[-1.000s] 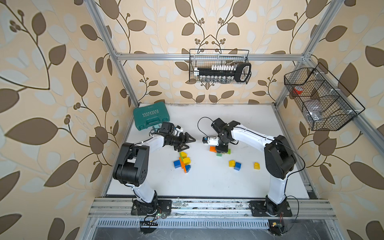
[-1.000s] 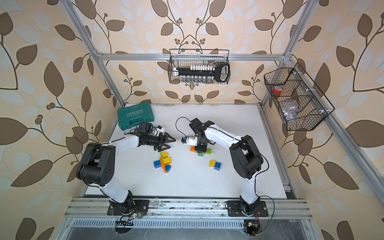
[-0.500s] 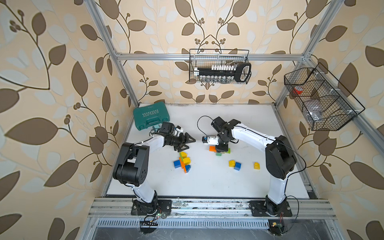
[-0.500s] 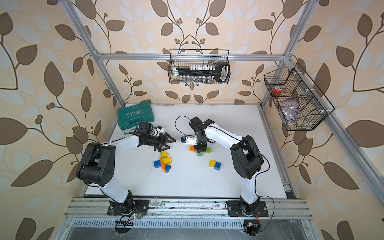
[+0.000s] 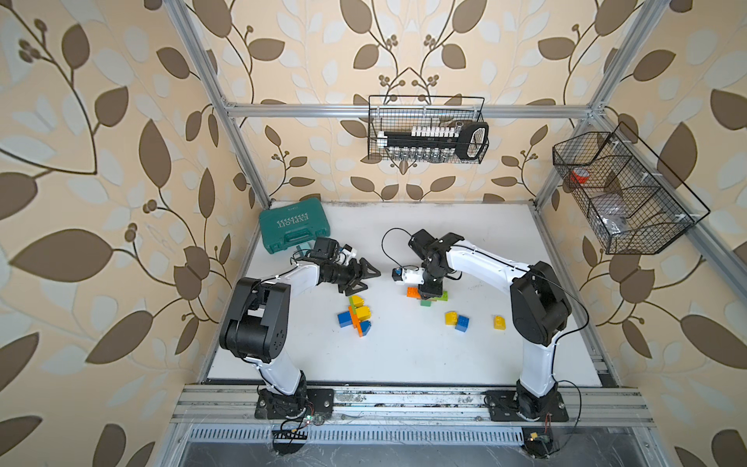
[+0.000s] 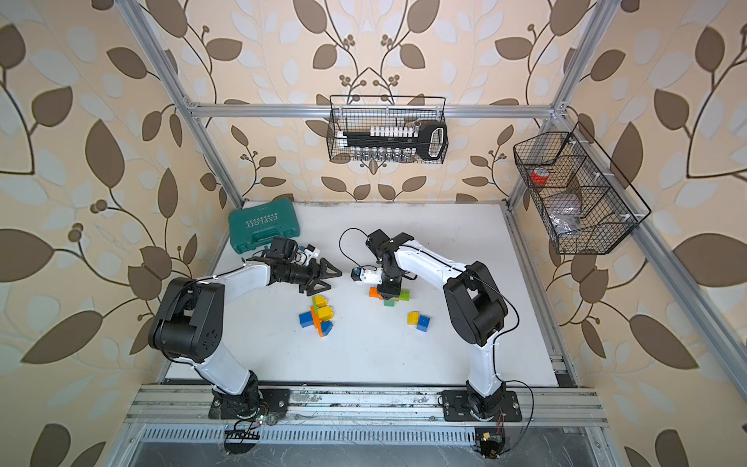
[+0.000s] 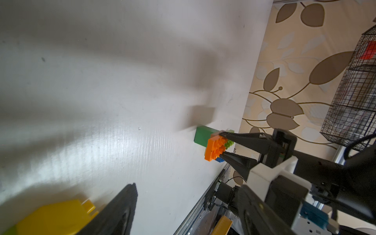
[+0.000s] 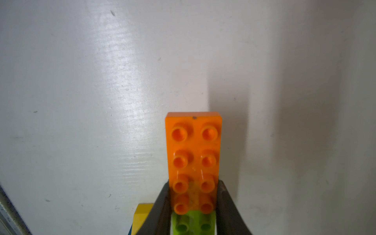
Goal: Assemble a fork with lego
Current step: Assemble the lego brick with the lego brick.
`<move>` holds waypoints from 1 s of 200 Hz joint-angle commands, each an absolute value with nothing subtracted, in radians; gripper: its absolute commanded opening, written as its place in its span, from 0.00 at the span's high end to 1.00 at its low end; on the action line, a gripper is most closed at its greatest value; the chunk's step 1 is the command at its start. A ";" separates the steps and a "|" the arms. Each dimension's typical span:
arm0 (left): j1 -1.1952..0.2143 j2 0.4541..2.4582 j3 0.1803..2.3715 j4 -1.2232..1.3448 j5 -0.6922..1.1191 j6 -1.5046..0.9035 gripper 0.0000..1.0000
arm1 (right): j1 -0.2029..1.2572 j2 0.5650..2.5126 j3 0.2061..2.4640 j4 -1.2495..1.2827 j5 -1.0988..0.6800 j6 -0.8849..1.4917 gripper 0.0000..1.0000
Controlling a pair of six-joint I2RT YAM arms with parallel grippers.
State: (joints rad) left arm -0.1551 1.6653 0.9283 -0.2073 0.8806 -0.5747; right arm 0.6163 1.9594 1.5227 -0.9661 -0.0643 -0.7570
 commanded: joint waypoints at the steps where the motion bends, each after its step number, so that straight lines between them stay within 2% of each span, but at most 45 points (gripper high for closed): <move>1: -0.141 1.641 0.956 -0.210 0.880 -0.545 0.19 | 0.624 1.978 1.521 -0.977 -0.064 -0.729 0.63; 57: -0.141 1.640 0.953 -0.210 0.885 -0.542 0.19 | 0.616 1.950 1.544 -0.963 -0.089 -0.704 0.47; 141: -0.141 1.637 0.960 -0.194 0.890 -0.556 0.18 | 0.543 1.728 1.414 -0.941 -0.107 -0.528 0.46; 200: -0.143 1.620 0.959 -0.207 0.888 -0.554 0.18 | 0.477 1.473 1.129 -0.970 -0.088 -0.511 0.45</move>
